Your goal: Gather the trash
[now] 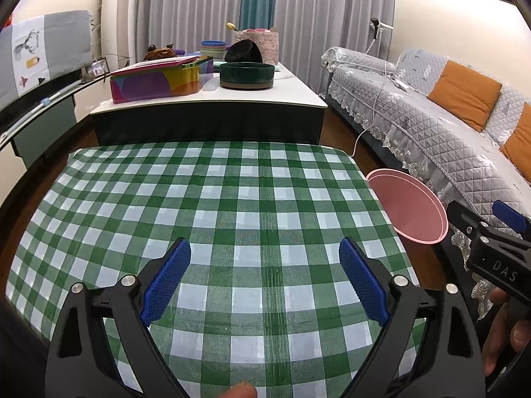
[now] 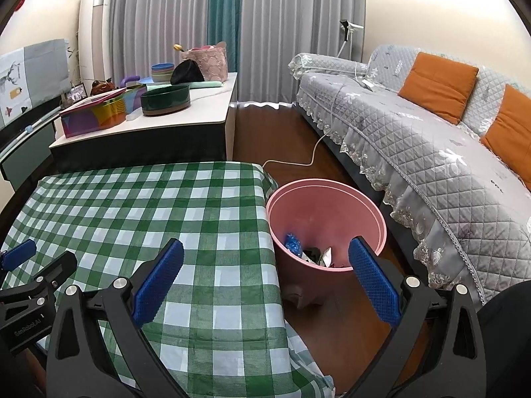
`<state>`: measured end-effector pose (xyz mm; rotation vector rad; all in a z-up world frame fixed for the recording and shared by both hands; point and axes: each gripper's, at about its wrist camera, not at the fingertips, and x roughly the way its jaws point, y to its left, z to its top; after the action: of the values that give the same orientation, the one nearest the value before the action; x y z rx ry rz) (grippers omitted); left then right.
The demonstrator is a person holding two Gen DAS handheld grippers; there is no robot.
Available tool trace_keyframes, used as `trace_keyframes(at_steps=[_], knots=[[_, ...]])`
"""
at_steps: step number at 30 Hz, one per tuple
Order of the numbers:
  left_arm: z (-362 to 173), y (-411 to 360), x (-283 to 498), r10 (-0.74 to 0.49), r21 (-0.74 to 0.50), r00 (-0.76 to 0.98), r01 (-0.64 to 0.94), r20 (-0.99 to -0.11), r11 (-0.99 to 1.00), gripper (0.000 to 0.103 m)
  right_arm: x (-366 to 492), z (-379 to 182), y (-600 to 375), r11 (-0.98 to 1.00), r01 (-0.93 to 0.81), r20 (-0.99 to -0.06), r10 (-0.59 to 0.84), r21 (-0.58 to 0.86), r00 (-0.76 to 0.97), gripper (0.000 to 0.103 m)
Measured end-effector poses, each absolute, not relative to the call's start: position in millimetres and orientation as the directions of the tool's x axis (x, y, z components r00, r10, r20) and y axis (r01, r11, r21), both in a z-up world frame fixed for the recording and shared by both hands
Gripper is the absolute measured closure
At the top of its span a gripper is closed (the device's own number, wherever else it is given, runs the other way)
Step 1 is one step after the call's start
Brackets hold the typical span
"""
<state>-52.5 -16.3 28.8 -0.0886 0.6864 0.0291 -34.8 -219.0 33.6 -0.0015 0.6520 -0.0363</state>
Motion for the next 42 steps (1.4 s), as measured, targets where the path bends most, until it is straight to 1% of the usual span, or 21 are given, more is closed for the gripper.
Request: trace_keyframes(at_steps=[29,35,42], knots=[[26.0,-18.4,-49.5,-0.007,-0.071,0.768,-0.050,-0.641,0.996,0.015,-33.2,32.7,-219.9,0.999,0.032,-0.609,-0.033,-0.012,0.793,0.005],[24.4,-21.5,-48.0,-0.016,-0.070,0.764,-0.038,-0.645,0.997,0.009,-33.1,32.7,-220.2,0.999,0.033,-0.609,-0.034,-0.013,0.792,0.005],[26.0,-16.5,-49.8,-0.018,-0.091,0.775,-0.051,-0.632,0.995,0.008,-32.5,32.0,-220.8,0.999,0.034,-0.612,-0.034,-0.011,0.790,0.005]])
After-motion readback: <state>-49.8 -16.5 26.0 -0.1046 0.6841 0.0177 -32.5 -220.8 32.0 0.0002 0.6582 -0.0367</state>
